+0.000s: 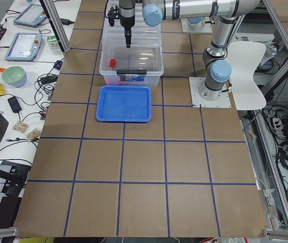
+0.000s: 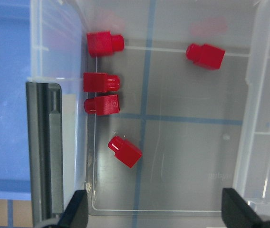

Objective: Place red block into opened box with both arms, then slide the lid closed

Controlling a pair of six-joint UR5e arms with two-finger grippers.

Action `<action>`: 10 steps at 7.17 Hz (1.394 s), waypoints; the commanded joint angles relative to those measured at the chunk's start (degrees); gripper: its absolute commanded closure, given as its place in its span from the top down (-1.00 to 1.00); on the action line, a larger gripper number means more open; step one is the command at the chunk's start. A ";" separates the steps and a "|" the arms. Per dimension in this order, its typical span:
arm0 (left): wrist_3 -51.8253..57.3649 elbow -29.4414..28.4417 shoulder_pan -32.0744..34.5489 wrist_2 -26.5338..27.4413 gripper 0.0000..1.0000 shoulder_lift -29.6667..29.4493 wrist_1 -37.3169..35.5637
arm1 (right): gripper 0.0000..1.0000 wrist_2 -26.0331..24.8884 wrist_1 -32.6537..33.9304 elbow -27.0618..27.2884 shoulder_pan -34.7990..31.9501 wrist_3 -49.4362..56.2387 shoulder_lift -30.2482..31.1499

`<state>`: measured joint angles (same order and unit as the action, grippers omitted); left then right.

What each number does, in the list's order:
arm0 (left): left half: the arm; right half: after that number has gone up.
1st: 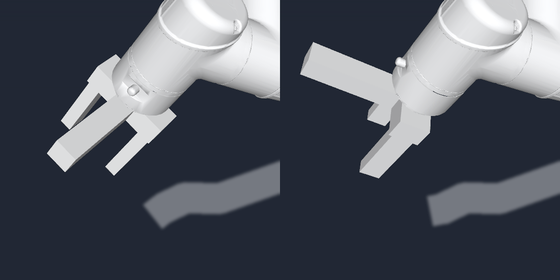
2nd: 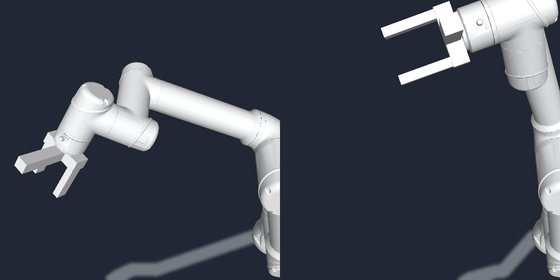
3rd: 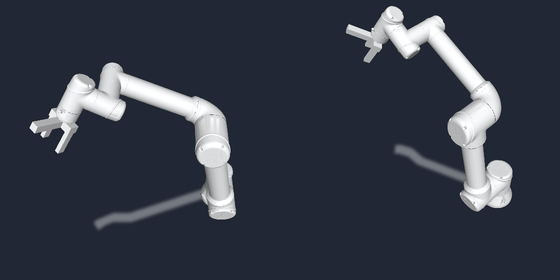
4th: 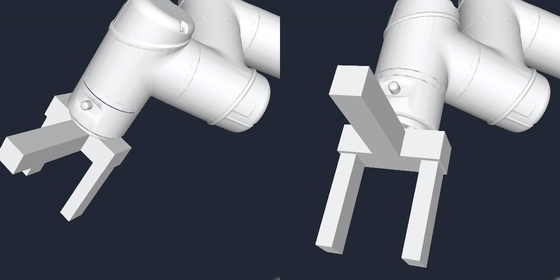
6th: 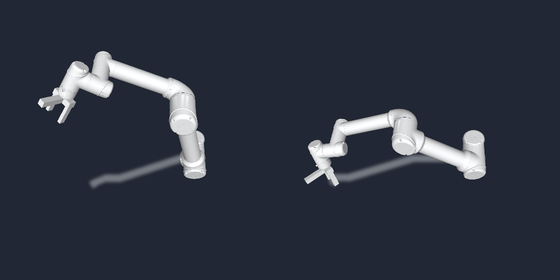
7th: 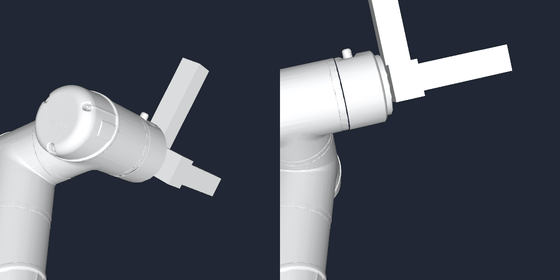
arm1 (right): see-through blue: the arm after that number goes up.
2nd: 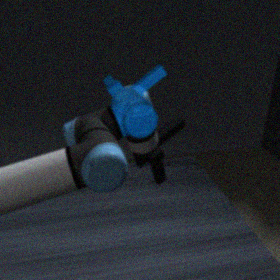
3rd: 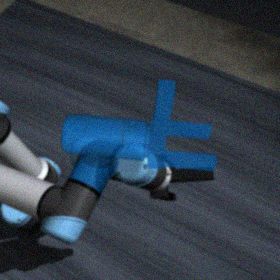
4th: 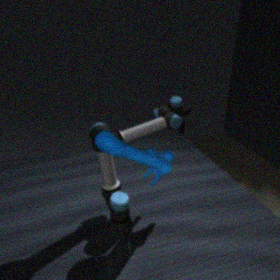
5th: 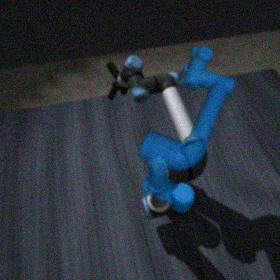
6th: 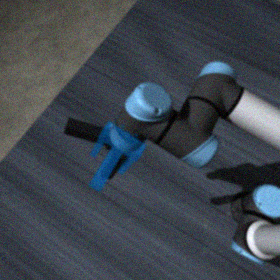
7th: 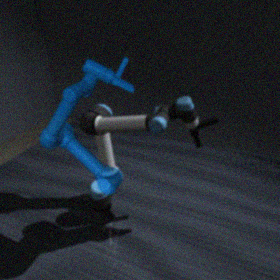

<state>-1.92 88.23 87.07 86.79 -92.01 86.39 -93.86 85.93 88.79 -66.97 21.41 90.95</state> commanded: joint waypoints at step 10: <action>0.78 -3.42 0.20 5.05 1.00 2.01 2.99 | 1.00 0.69 12.75 5.49 1.06 0.39 -13.79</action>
<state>-1.15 84.65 87.32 91.94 -90.17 89.35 -93.08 95.70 91.76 -65.92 21.79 77.30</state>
